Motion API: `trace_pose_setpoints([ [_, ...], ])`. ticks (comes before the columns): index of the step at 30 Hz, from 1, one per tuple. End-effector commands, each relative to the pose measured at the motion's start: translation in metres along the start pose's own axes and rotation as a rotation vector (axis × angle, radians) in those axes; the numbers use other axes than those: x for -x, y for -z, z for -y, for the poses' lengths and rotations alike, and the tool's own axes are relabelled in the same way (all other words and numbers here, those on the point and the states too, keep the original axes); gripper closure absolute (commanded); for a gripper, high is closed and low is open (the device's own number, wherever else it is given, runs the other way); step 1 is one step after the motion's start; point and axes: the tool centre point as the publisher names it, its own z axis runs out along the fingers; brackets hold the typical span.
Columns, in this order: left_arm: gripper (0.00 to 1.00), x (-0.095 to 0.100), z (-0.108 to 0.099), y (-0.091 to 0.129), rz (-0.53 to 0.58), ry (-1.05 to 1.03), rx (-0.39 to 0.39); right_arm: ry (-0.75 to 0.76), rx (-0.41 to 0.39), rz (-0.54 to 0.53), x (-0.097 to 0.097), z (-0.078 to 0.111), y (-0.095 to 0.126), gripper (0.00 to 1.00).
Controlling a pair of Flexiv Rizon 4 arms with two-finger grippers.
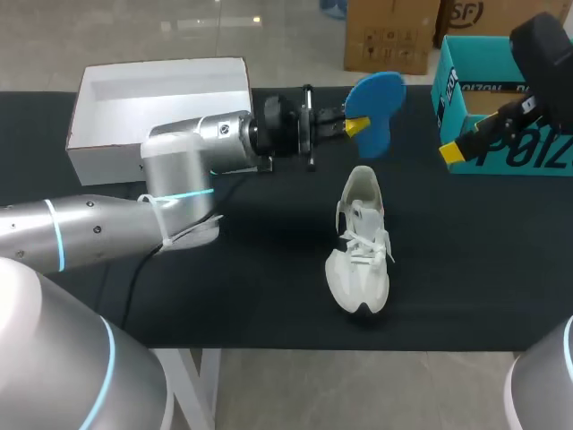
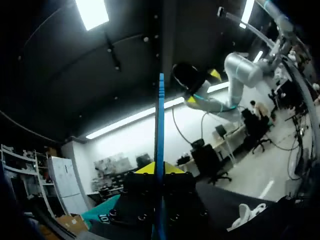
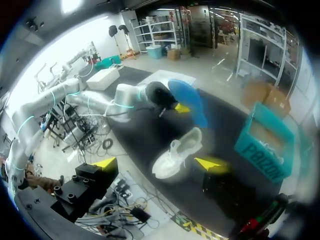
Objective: Take the shoe out of the shoebox, open the shoe tongue, remove and reinsert the insole, then place the shoe into the shoebox
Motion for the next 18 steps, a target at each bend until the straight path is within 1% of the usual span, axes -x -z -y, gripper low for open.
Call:
trace_pose_setpoints([
  [1, 1.0, -0.007, 0.009, -0.001, 0.536, 0.935, -0.05, -0.002, -0.006, -0.001, 0.001, -0.003, -0.002, 0.0],
  [2, 1.0, -0.008, 0.01, -0.001, 0.554, 0.971, -0.042, -0.002, -0.006, -0.001, 0.001, -0.003, -0.002, 0.0],
  [3, 1.0, -0.008, 0.011, -0.001, 0.564, 0.984, -0.06, -0.002, -0.006, -0.001, 0.001, -0.003, -0.002, 0.0],
  [5, 1.0, -0.007, 0.013, 0.0, 0.615, 1.108, -0.078, -0.002, -0.006, -0.001, 0.001, -0.003, -0.002, 0.0],
  [6, 1.0, -0.007, 0.015, 0.001, 0.635, 1.137, -0.111, -0.002, -0.006, -0.001, 0.001, -0.003, -0.002, 0.0],
  [7, 1.0, -0.005, 0.016, 0.001, 0.661, 1.161, -0.122, -0.002, -0.006, -0.001, 0.001, -0.003, -0.002, 0.0],
  [8, 1.0, -0.004, 0.017, 0.002, 0.68, 1.189, -0.115, -0.002, -0.006, -0.001, 0.001, -0.003, -0.002, 0.0],
  [9, 1.0, -0.002, 0.017, 0.003, 0.713, 1.209, -0.14, -0.002, -0.006, -0.001, 0.001, -0.003, -0.002, 0.0],
  [10, 1.0, 0.001, 0.019, 0.003, 0.705, 1.211, -0.168, -0.002, -0.006, -0.001, 0.001, -0.003, -0.002, 0.0],
  [18, 1.0, 0.001, 0.019, 0.003, 0.705, 1.211, -0.168, -0.002, -0.006, -0.001, 0.001, -0.003, -0.002, 0.0],
])
